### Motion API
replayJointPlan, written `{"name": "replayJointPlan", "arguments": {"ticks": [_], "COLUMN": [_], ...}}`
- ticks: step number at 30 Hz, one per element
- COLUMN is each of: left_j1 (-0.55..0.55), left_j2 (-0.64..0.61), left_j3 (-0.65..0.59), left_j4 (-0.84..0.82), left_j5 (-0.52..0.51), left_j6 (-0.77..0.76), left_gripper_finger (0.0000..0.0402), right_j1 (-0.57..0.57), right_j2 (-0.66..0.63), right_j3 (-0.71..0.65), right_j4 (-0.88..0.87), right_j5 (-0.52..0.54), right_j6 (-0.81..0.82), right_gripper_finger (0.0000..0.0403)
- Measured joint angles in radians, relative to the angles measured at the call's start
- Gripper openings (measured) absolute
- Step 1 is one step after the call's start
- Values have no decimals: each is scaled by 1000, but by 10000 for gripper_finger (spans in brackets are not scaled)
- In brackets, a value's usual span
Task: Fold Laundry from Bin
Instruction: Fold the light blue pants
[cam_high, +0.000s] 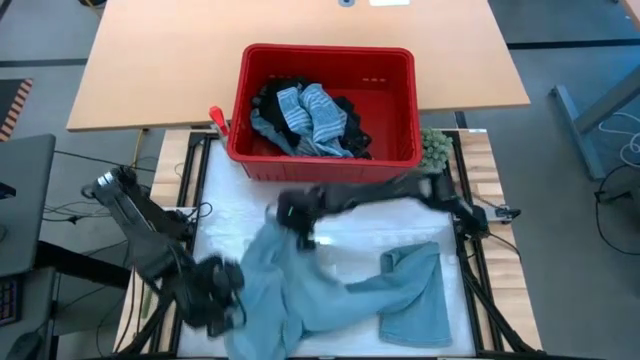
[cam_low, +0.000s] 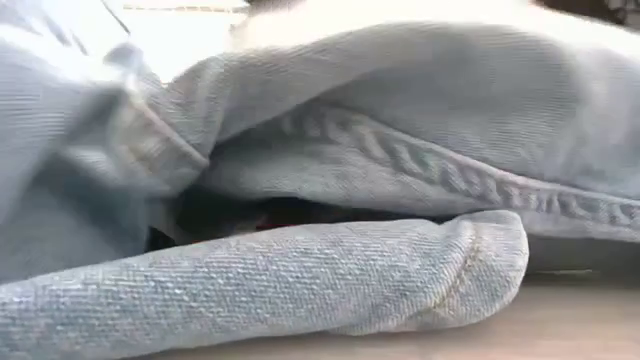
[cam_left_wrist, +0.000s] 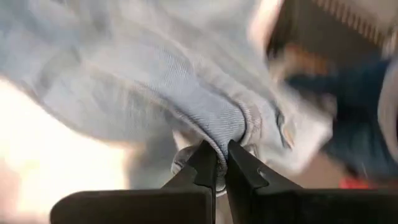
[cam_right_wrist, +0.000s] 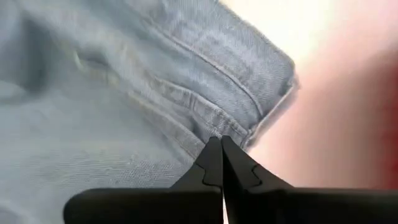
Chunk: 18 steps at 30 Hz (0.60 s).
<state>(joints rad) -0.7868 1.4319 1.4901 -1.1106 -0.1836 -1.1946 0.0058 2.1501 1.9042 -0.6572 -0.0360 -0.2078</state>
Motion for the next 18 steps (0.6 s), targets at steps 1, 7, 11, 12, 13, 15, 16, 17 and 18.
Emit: {"name": "replayJointPlan", "arguments": {"ticks": [1,7,11,12,13,15,16,17,18], "left_j1": [24,166,189,188,186,183,177,173,170], "left_j2": [-30,-144,-139,-133,-121,-96,-80,-67,-53], "left_j3": [0,1,-5,-6,-6,-6,-6,-7,-7], "left_j4": [0,6,-3,-9,-17,-33,-48,-63,-74], "left_j5": [-60,-187,-79,-44,-7,60,90,120,159], "left_j6": [44,241,267,267,263,242,229,215,206], "left_gripper_finger": [0,0,0,0,0,0,0,0,0], "right_j1": [-11,-54,-47,-36,-23,14,31,46,57], "right_j2": [-59,-298,-347,-349,-346,-317,-299,-281,-269], "right_j3": [3,6,-59,-103,-153,-265,-316,-355,-376], "right_j4": [-20,-164,-223,-210,-183,-70,-5,39,83], "right_j5": [52,187,28,-24,-75,-196,-250,-295,-326], "right_j6": [-23,-20,84,109,135,203,228,254,288], "right_gripper_finger": [17,17,17,17,17,21,31,46,63]}}
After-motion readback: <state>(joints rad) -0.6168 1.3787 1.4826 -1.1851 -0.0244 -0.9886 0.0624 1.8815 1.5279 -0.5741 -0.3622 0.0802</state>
